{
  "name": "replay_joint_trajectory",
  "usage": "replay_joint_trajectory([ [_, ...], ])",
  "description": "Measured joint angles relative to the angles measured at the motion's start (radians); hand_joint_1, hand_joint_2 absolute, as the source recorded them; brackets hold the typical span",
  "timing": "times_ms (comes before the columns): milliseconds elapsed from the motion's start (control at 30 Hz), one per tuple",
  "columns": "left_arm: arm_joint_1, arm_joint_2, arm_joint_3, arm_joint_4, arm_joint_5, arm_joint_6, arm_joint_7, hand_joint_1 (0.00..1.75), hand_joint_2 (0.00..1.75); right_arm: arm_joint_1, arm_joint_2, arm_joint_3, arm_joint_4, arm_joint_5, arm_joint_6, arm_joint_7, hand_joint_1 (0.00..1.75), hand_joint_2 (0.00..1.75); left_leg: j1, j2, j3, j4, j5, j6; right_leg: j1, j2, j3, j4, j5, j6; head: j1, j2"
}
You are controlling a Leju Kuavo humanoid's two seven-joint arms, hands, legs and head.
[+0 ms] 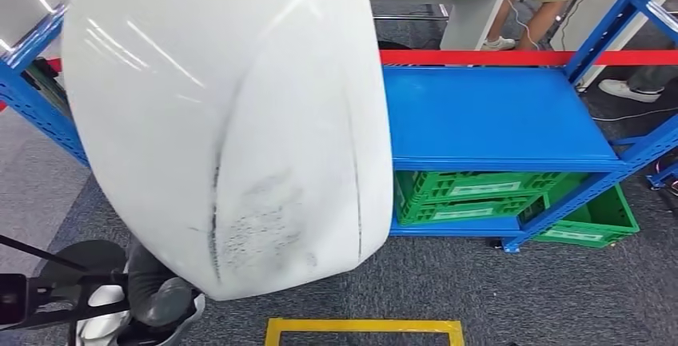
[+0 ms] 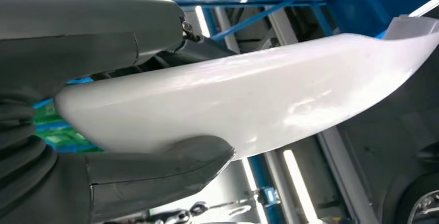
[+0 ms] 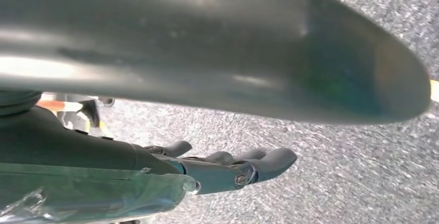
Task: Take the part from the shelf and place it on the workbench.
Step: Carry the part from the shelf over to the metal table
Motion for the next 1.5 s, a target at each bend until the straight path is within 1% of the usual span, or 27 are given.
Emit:
replay_joint_trajectory([
  [33, -0.007, 0.0, -0.005, 0.01, -0.002, -0.002, -0.002, 1.75, 1.75, 0.002, -0.002, 0.0, -0.002, 0.0, 0.009, -0.011, 0.0, 0.0, 0.0, 0.0, -0.016, 0.001, 0.013, 0.0, 0.0, 0.0, -0.007, 0.059, -0.022, 0.003, 0.0, 0.0],
  [100, -0.021, 0.0, -0.012, 0.029, -0.011, -0.004, -0.01, 1.75, 1.75, 0.009, -0.003, -0.001, -0.012, 0.0, 0.028, -0.032, 0.0, 0.0, 0.001, 0.001, -0.048, 0.004, 0.037, -0.004, -0.001, 0.0, 0.02, 0.093, 0.001, 0.007, 0.0, 0.0],
  [167, -0.033, 0.0, -0.017, 0.042, -0.032, 0.001, -0.02, 1.75, 1.75, 0.017, -0.003, 0.003, -0.027, 0.0, 0.047, -0.054, 0.0, 0.0, 0.003, 0.001, -0.078, 0.011, 0.057, -0.012, -0.003, 0.0, 0.112, -0.005, 0.044, 0.011, 0.0, 0.0],
  [233, -0.042, 0.0, -0.023, 0.048, -0.065, 0.012, -0.032, 1.75, 1.75, 0.029, 0.0, 0.02, -0.051, 0.0, 0.067, -0.085, 0.0, 0.0, 0.0, 0.0, -0.097, 0.019, 0.074, -0.023, -0.004, 0.003, 0.209, -0.145, 0.031, 0.008, 0.001, 0.0],
  [300, -0.052, 0.0, -0.028, 0.052, -0.096, 0.022, -0.043, 1.75, 1.75, 0.044, 0.007, 0.039, -0.083, 0.0, 0.077, -0.108, 0.0, 0.0, -0.003, 0.0, -0.103, 0.023, 0.09, -0.032, -0.001, 0.007, 0.238, -0.199, 0.011, -0.006, 0.0, 0.0],
  [367, -0.056, 0.001, -0.029, 0.057, -0.117, 0.026, -0.051, 1.75, 1.75, 0.059, 0.013, 0.048, -0.114, 0.0, 0.081, -0.103, 0.0, 0.0, -0.001, 0.0, -0.108, 0.028, 0.09, -0.04, -0.001, 0.005, 0.221, -0.192, 0.022, -0.026, -0.003, 0.0],
  [400, -0.056, 0.002, -0.029, 0.059, -0.126, 0.026, -0.054, 1.75, 1.75, 0.068, 0.015, 0.052, -0.135, 0.0, 0.087, -0.087, 0.0, 0.0, 0.0, 0.0, -0.115, 0.045, 0.064, -0.046, -0.002, 0.003, 0.213, -0.191, 0.03, -0.037, -0.004, 0.0],
  [500, -0.058, 0.004, -0.029, 0.065, -0.153, 0.029, -0.056, 1.75, 1.75, 0.099, 0.016, 0.07, -0.221, 0.0, 0.105, -0.008, 0.0, 0.0, 0.002, 0.0, -0.16, 0.2, -0.089, -0.058, -0.002, -0.003, 0.174, -0.19, 0.065, -0.054, -0.008, 0.0],
  [533, -0.058, 0.005, -0.029, 0.066, -0.161, 0.032, -0.056, 1.75, 1.75, 0.107, 0.015, 0.074, -0.249, 0.0, 0.107, 0.004, 0.0, 0.0, 0.002, 0.0, -0.172, 0.26, -0.12, -0.059, -0.001, -0.003, 0.157, -0.189, 0.079, -0.055, -0.009, 0.0],
  [600, -0.058, 0.006, -0.029, 0.067, -0.175, 0.039, -0.056, 1.75, 1.75, 0.125, 0.014, 0.078, -0.298, 0.0, 0.102, -0.007, 0.0, 0.0, 0.002, 0.0, -0.158, 0.312, -0.107, -0.054, 0.003, -0.004, 0.12, -0.187, 0.105, -0.054, -0.009, 0.0],
  [633, -0.058, 0.007, -0.029, 0.067, -0.18, 0.043, -0.056, 1.75, 1.75, 0.133, 0.014, 0.082, -0.322, 0.0, 0.099, -0.019, 0.0, 0.0, 0.001, 0.0, -0.129, 0.292, -0.078, -0.049, 0.006, -0.004, 0.104, -0.187, 0.118, -0.054, -0.009, 0.0],
  [700, -0.058, 0.007, -0.029, 0.066, -0.185, 0.046, -0.056, 1.75, 1.75, 0.149, 0.014, 0.095, -0.361, 0.0, 0.096, -0.034, 0.0, 0.0, -0.003, 0.0, -0.025, 0.172, -0.047, -0.032, 0.01, -0.003, 0.08, -0.186, 0.141, -0.051, -0.008, 0.0],
  [767, -0.059, 0.006, -0.029, 0.063, -0.186, 0.049, -0.056, 1.75, 1.75, 0.161, 0.016, 0.106, -0.388, 0.0, 0.093, -0.044, 0.0, 0.0, -0.009, -0.001, 0.064, 0.042, -0.065, -0.02, 0.011, -0.002, 0.068, -0.187, 0.161, -0.043, -0.008, 0.0],
  [800, -0.059, 0.005, -0.029, 0.062, -0.187, 0.051, -0.056, 1.75, 1.75, 0.167, 0.017, 0.113, -0.399, 0.0, 0.088, -0.052, 0.0, 0.0, -0.013, -0.001, 0.081, 0.008, -0.073, -0.016, 0.009, -0.003, 0.065, -0.191, 0.172, -0.037, -0.008, 0.0],
  [867, -0.057, 0.005, -0.029, 0.061, -0.19, 0.057, -0.054, 1.75, 1.75, 0.18, 0.018, 0.132, -0.416, 0.0, 0.072, -0.078, 0.0, 0.0, -0.014, -0.001, 0.071, -0.005, -0.058, -0.01, 0.005, -0.004, 0.06, -0.199, 0.19, -0.025, -0.008, 0.0],
  [900, -0.056, 0.005, -0.028, 0.061, -0.19, 0.059, -0.052, 1.75, 1.75, 0.186, 0.019, 0.143, -0.42, 0.0, 0.064, -0.094, 0.0, 0.0, -0.013, 0.0, 0.061, -0.007, -0.045, -0.004, 0.004, -0.003, 0.053, -0.193, 0.177, -0.02, -0.008, 0.0],
  [967, -0.056, 0.005, -0.028, 0.061, -0.188, 0.059, -0.051, 1.75, 1.75, 0.189, 0.021, 0.158, -0.422, 0.0, 0.052, -0.123, 0.0, 0.0, -0.009, 0.002, 0.036, -0.009, -0.019, 0.004, 0.003, -0.003, 0.027, -0.12, 0.091, -0.011, -0.005, 0.0],
  [1033, -0.057, 0.004, -0.027, 0.061, -0.182, 0.054, -0.051, 1.75, 1.75, 0.182, 0.024, 0.162, -0.418, 0.0, 0.049, -0.142, 0.0, 0.0, -0.009, 0.003, 0.005, -0.008, 0.008, 0.007, 0.002, -0.003, -0.002, 0.012, -0.003, -0.004, -0.002, 0.0],
  [1067, -0.058, 0.004, -0.028, 0.062, -0.177, 0.049, -0.051, 1.75, 1.75, 0.176, 0.026, 0.163, -0.414, 0.0, 0.054, -0.147, 0.0, 0.0, -0.009, 0.004, -0.012, -0.007, 0.021, 0.006, 0.002, -0.003, -0.005, 0.065, -0.017, -0.001, -0.002, 0.0],
  [1133, -0.063, 0.004, -0.031, 0.064, -0.164, 0.038, -0.051, 1.75, 1.75, 0.164, 0.028, 0.156, -0.402, -0.001, 0.096, -0.154, 0.0, 0.0, -0.009, 0.004, -0.048, -0.003, 0.047, 0.003, 0.001, -0.003, 0.034, 0.081, 0.023, 0.001, -0.001, 0.0],
  [1200, -0.072, 0.004, -0.037, 0.068, -0.148, 0.028, -0.053, 1.75, 1.75, 0.15, 0.031, 0.134, -0.392, -0.001, 0.164, -0.162, 0.0, 0.0, -0.008, 0.003, -0.081, 0.006, 0.068, -0.004, 0.0, -0.003, 0.136, -0.032, 0.055, 0.004, -0.001, 0.0],
  [1267, -0.082, 0.004, -0.046, 0.073, -0.139, 0.021, -0.057, 1.75, 1.75, 0.137, 0.037, 0.102, -0.388, 0.0, 0.217, -0.167, 0.0, 0.0, -0.01, 0.002, -0.099, 0.017, 0.085, -0.014, 0.001, 0.001, 0.224, -0.163, 0.029, -0.002, -0.001, 0.0],
  [1300, -0.087, 0.003, -0.05, 0.074, -0.137, 0.019, -0.058, 1.75, 1.75, 0.134, 0.041, 0.087, -0.388, 0.0, 0.237, -0.166, 0.0, 0.0, -0.012, 0.002, -0.103, 0.02, 0.092, -0.018, 0.003, 0.003, 0.239, -0.195, 0.013, -0.009, -0.001, 0.0],
  [1367, -0.094, 0.003, -0.06, 0.079, -0.135, 0.016, -0.059, 1.75, 1.75, 0.132, 0.053, 0.059, -0.389, 0.0, 0.269, -0.156, 0.0, 0.0, -0.011, 0.002, -0.107, 0.021, 0.104, -0.026, 0.004, 0.002, 0.228, -0.2, 0.02, -0.028, -0.001, 0.0],
  [1400, -0.096, 0.004, -0.063, 0.08, -0.134, 0.015, -0.059, 1.75, 1.75, 0.131, 0.059, 0.047, -0.39, 0.0, 0.28, -0.152, 0.0, 0.0, -0.01, 0.001, -0.113, 0.029, 0.092, -0.032, 0.003, 0.001, 0.218, -0.197, 0.03, -0.038, -0.003, 0.0],
  [1433, -0.098, 0.004, -0.066, 0.082, -0.134, 0.014, -0.058, 1.75, 1.75, 0.13, 0.065, 0.035, -0.393, 0.0, 0.288, -0.15, 0.0, 0.0, -0.009, 0.001, -0.124, 0.051, 0.061, -0.038, 0.002, -0.001, 0.207, -0.197, 0.041, -0.046, -0.005, 0.0],
  [1500, -0.104, 0.006, -0.074, 0.085, -0.134, 0.013, -0.057, 1.75, 1.75, 0.128, 0.071, 0.018, -0.399, 0.0, 0.295, -0.156, 0.0, 0.0, -0.006, 0.001, -0.159, 0.155, -0.043, -0.05, 0.0, -0.002, 0.178, -0.197, 0.069, -0.056, -0.01, 0.0],
])
